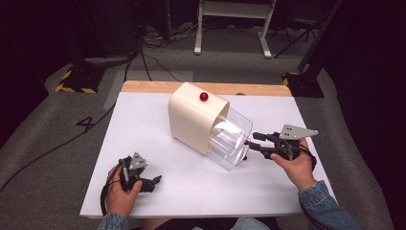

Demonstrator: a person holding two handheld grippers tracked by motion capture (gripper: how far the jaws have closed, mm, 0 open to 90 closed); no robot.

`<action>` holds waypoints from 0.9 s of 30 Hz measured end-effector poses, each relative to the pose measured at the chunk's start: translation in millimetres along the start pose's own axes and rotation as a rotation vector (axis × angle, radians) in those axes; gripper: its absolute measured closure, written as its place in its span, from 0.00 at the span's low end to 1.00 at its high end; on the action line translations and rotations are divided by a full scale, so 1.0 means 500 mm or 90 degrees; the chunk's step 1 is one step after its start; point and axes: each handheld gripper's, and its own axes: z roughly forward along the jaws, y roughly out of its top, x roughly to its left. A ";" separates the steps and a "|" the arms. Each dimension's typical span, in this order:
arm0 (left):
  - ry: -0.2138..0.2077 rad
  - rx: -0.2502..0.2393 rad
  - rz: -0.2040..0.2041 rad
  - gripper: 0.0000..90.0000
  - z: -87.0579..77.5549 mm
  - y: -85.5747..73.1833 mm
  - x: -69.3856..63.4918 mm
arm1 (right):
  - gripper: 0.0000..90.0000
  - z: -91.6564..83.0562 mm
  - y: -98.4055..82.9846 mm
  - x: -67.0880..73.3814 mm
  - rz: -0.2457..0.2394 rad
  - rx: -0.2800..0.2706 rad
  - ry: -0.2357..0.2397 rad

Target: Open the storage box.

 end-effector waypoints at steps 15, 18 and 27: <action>-0.003 0.002 0.000 0.12 0.000 0.001 0.001 | 0.49 -0.131 -0.036 -0.016 0.029 0.031 -0.052; -0.003 0.002 0.000 0.12 0.000 0.001 0.001 | 0.47 -0.157 -0.046 -0.020 0.036 0.041 -0.068; -0.007 0.004 -0.001 0.12 0.000 0.001 0.002 | 0.46 -0.192 -0.085 -0.045 0.067 0.108 -0.107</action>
